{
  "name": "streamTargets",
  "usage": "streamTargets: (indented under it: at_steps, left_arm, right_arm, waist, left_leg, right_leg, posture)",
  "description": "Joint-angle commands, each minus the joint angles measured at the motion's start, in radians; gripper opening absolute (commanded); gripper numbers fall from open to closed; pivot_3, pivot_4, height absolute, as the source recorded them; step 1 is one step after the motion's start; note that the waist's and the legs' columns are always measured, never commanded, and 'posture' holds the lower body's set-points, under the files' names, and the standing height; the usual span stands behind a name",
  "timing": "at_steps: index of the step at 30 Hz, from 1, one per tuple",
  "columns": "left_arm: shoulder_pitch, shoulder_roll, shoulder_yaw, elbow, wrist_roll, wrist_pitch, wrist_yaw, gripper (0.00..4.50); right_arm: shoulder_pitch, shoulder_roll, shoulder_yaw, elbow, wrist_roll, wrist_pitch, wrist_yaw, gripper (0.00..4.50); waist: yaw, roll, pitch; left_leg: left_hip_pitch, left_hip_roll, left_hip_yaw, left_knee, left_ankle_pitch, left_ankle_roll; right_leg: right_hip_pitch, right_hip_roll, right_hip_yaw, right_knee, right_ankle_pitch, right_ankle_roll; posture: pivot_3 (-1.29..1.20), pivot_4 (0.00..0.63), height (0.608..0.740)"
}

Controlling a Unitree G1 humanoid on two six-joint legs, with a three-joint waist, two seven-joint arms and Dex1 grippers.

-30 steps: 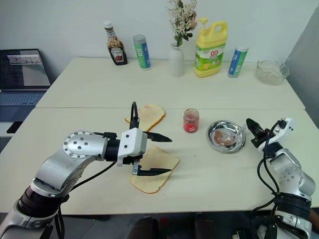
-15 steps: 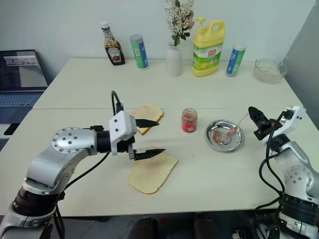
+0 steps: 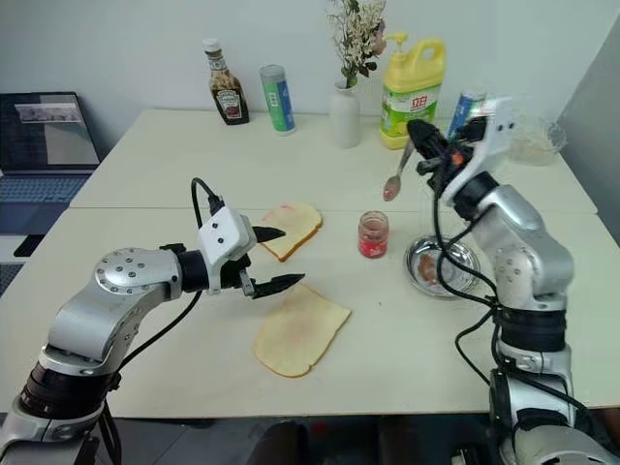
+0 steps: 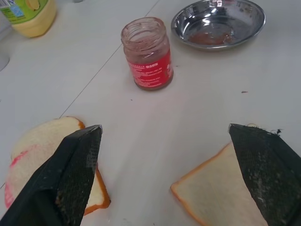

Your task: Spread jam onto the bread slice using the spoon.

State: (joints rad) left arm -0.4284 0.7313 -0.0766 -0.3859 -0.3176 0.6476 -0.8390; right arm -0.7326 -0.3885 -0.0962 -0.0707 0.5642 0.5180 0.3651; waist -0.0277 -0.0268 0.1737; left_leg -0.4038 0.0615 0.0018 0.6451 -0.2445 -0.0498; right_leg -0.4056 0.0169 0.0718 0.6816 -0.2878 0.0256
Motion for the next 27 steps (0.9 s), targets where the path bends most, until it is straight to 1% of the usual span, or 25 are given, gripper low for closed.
streamTargets:
  at_steps: [1,6,10,14,27]
  left_arm:
    - [-0.022,-0.007,0.014,-0.038,-0.024,0.017,0.007,4.50]
    - [-0.031,-0.008,0.010,-0.052,-0.029,0.030,0.006,4.50]
    - [-0.038,-0.016,0.001,-0.057,-0.030,0.036,0.007,4.50]
    - [-0.045,-0.024,-0.010,-0.056,-0.026,0.034,0.008,4.50]
    - [-0.048,-0.039,-0.024,-0.057,-0.026,0.031,0.010,4.50]
  right_arm:
    - [-0.021,0.003,0.045,0.025,-0.087,-0.102,0.057,0.02]
    - [-0.013,0.010,0.094,0.074,-0.180,-0.206,0.111,0.02]
    - [0.000,0.015,0.116,0.091,-0.221,-0.241,0.145,0.02]
    - [0.018,0.030,0.131,0.103,-0.248,-0.258,0.165,0.02]
    - [0.067,0.017,0.202,0.154,-0.417,-0.439,0.224,0.02]
  waist:
    - [-0.001,0.000,0.000]
    - [-0.002,0.000,0.000]
    - [-0.002,0.000,0.000]
    - [-0.002,0.000,0.000]
    - [-0.003,0.000,0.000]
  left_leg:
    - [0.000,0.000,0.000,0.000,0.000,0.000]
    - [0.000,0.001,0.000,0.000,0.000,0.000]
    - [0.000,0.000,0.000,0.000,0.000,0.000]
    - [0.000,0.000,0.000,0.000,0.000,0.000]
    - [0.000,0.000,0.000,0.000,0.000,0.000]
  right_leg:
    - [0.000,0.000,0.000,0.000,0.000,0.000]
    - [-0.001,0.000,0.000,0.001,0.000,0.000]
    - [-0.001,0.000,0.000,0.001,0.000,0.000]
    - [-0.001,0.000,0.000,0.001,0.000,0.000]
    - [-0.001,0.000,0.000,0.002,0.000,0.000]
  posture:
    - [0.00,0.150,0.740]
    - [0.00,0.150,0.740]
    - [0.00,0.150,0.740]
    - [0.00,0.150,0.740]
    - [0.00,0.150,0.740]
